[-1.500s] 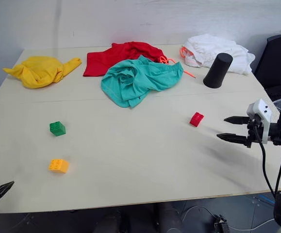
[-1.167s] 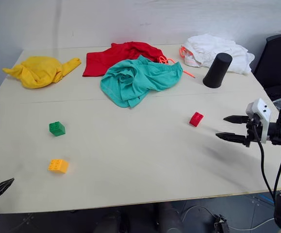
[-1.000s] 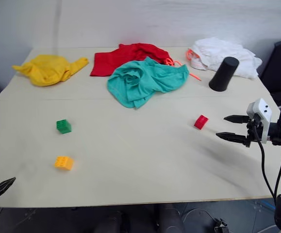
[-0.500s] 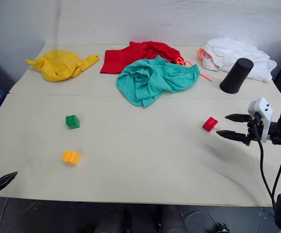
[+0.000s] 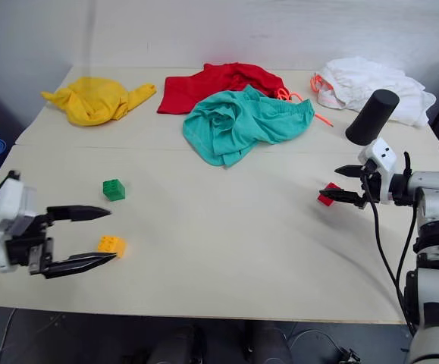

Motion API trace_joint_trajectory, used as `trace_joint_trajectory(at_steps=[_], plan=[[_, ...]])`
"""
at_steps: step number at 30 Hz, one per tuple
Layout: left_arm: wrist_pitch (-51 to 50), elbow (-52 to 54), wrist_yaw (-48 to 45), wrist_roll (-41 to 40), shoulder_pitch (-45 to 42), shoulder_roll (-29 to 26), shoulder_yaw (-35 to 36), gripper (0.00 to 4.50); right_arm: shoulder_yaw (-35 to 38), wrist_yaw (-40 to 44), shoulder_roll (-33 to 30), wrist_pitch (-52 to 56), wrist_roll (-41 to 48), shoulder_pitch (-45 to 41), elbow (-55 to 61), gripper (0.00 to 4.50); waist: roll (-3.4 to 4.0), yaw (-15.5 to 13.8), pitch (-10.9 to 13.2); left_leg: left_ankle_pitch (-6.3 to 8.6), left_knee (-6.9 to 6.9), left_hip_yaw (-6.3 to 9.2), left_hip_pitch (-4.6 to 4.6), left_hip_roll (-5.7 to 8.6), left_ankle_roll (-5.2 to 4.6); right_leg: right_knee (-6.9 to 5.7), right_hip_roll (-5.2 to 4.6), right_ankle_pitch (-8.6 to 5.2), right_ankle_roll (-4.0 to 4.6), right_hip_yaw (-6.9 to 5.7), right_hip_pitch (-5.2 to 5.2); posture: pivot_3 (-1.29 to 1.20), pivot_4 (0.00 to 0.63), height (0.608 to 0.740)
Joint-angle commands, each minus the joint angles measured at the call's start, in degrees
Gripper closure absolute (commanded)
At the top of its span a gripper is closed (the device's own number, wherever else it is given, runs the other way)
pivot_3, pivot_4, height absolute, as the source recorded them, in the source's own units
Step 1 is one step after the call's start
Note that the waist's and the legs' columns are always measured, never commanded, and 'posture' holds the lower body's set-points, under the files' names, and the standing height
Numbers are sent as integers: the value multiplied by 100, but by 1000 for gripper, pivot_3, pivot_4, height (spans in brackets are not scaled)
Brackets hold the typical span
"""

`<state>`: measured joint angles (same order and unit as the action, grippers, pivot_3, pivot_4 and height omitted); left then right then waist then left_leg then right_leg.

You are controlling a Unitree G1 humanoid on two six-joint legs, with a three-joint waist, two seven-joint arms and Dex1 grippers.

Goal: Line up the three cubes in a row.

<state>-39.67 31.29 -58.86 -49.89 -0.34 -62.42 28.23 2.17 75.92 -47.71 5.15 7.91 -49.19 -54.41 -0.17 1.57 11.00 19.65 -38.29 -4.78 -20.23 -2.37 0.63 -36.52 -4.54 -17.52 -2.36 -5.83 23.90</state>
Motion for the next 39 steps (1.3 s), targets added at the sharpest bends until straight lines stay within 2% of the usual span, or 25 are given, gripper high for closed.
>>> trace_joint_trajectory(at_steps=[1, 6, 7, 9, 16, 20, 22, 24, 27, 32, 39], plan=[[-154, 99, 62, -326, -705, -73, -468, 35, 31, -122, 17, 70, -47, -98, 17, 0, 0, 1, 0, -1, -3, -1, 0, 0, 0, 1, 0, 0, 0, 1, 0, 0, 150, 740], [-341, 60, 126, -506, -1890, 76, -1216, 35, -78, -351, 151, -37, -242, 168, 20, 0, 0, 6, 0, -1, -26, -6, 3, 0, 0, -1, 4, 0, 0, 7, -1, 0, 150, 740], [-362, 2, 126, -501, -2109, 112, -1342, 5, -90, -419, 180, -49, -278, 198, -7, 185, 0, 4, 0, -1, -28, -9, 3, 0, 0, -3, 6, 0, 0, 9, -1, 0, 150, 740], [-403, -107, 124, -475, -2399, 164, -1493, 0, -73, -520, 230, -113, -298, 229, -36, 642, 0, 14, 0, -2, -32, -13, 4, -1, 2, -21, 8, 0, 0, 12, 0, 0, 150, 740], [-384, -292, -118, -313, -2658, 157, -1694, 0, -19, -142, 224, -120, -86, 423, 331, 3029, -1, 1, 1, -1, -46, -28, 5, -8, 5, -32, 20, 0, 0, 29, 8, 0, 150, 740], [-298, -331, -354, -146, -2536, 121, -1793, 0, -6, 675, 146, 116, 368, 839, 1332, 2987, -1, -9, 1, 0, -49, -29, 3, -9, 7, -32, 23, 0, 0, 31, 8, 0, 150, 740], [-129, -245, -601, 105, -2310, 44, -1930, 0, -73, 1271, 35, 515, 893, 1419, 2773, 2987, -1, -18, 1, 1, -47, -29, 2, -11, 8, -36, 24, 0, -1, 33, 11, 0, 150, 740], [193, -76, -891, 473, -1974, -43, -2140, 0, -226, 1515, -78, 695, 1242, 2166, 4426, 2987, 1, -21, 2, 4, -49, -30, 2, -19, 13, -37, 35, 0, -1, 35, 11, 0, 150, 740], [445, 41, -1062, 708, -1761, -15, -2294, 0, -432, 1420, -186, 552, 1198, 2856, 5578, 2987, -6, -20, 6, 10, -58, -32, 1, -27, 22, -31, 45, 0, -1, 40, 13, 0, 150, 740], [690, 147, -1089, 903, -1706, 159, -2467, 0, -727, 814, 11, 353, 969, 3262, 6160, 2987, -13, -34, 9, 19, -71, -44, 9, -26, 18, -34, 46, 0, -1, 59, 12, 0, 150, 740], [944, 59, -1059, 1145, -1432, 361, -2473, 0, -1193, 400, 301, -323, 372, 3423, 5686, 2987, -14, -13, 9, 20, -72, -51, 8, -32, 17, -35, 53, -1, 1, 64, 17, 0, 150, 740]])
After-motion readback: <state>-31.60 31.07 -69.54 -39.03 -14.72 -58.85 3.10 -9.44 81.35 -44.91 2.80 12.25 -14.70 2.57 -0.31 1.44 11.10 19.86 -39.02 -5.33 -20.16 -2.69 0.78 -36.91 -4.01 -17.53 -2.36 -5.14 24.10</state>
